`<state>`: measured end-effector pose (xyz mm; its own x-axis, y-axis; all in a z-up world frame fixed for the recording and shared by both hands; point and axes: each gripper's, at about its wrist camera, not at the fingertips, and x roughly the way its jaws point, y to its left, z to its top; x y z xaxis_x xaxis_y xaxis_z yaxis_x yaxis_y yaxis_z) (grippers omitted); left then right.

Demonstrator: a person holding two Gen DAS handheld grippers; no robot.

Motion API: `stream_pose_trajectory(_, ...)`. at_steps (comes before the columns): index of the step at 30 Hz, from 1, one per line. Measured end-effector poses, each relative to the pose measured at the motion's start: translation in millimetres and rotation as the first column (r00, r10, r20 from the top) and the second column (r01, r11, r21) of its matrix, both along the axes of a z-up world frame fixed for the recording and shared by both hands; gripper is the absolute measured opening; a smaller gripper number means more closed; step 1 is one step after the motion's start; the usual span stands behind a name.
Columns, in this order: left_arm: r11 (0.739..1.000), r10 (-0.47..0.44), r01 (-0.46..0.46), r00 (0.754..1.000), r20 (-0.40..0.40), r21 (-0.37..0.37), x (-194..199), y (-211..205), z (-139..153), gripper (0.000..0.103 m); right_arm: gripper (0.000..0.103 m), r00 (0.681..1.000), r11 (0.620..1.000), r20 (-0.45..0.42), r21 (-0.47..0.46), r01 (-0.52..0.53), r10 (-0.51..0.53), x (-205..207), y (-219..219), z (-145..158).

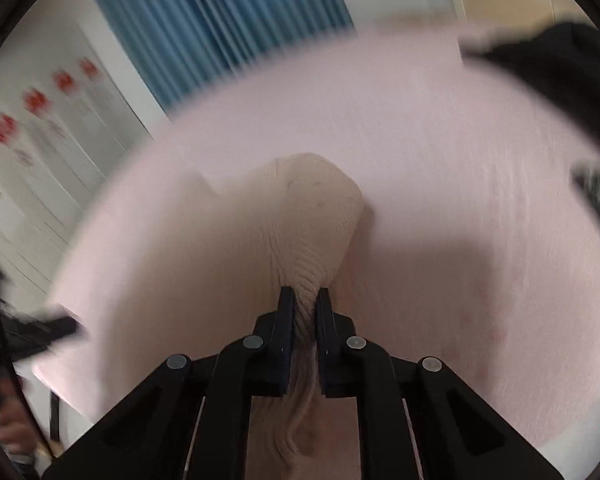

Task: Fold small clothes
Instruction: 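Grasp the bundle end with the right tool and lift it up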

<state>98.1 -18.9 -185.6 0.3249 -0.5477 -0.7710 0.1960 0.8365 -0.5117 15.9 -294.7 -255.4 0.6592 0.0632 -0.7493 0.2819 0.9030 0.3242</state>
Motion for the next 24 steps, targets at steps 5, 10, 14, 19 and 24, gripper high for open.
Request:
stream_pose_trajectory(5, 1.000, -0.015, 0.015, 1.000, 0.021, -0.002, 0, 0, 2, 0.051, 0.052, 0.996, 0.987, 0.071, 0.153, 0.040, -0.051, -16, -15, 11)
stream_pose_trajectory(10, 1.000, -0.007, 0.008, 1.000, 0.012, -0.023, 4, 3, 2, 0.051, 0.056, 1.000, 0.955, -0.009, 0.297, -0.001, 0.004, 5, -10, -17)
stream_pose_trajectory(14, 1.000, -0.005, 0.006, 1.000, 0.022, -0.028, 5, 9, 3, 0.051, 0.071, 1.000, 0.929, -0.021, 0.371, 0.008, 0.000, 19, -14, -37)
stream_pose_trajectory(19, 0.999, 0.019, -0.019, 1.000, 0.008, -0.042, 9, 14, -1, 0.051, 0.068, 0.999, 0.935, -0.029, 0.354, -0.020, 0.032, 37, -6, -43)
stream_pose_trajectory(24, 0.996, 0.035, -0.034, 0.999, 0.004, -0.077, 6, 17, 1, 0.051, 0.040, 0.998, 0.899, -0.044, 0.437, -0.019, 0.043, 48, -12, -41)
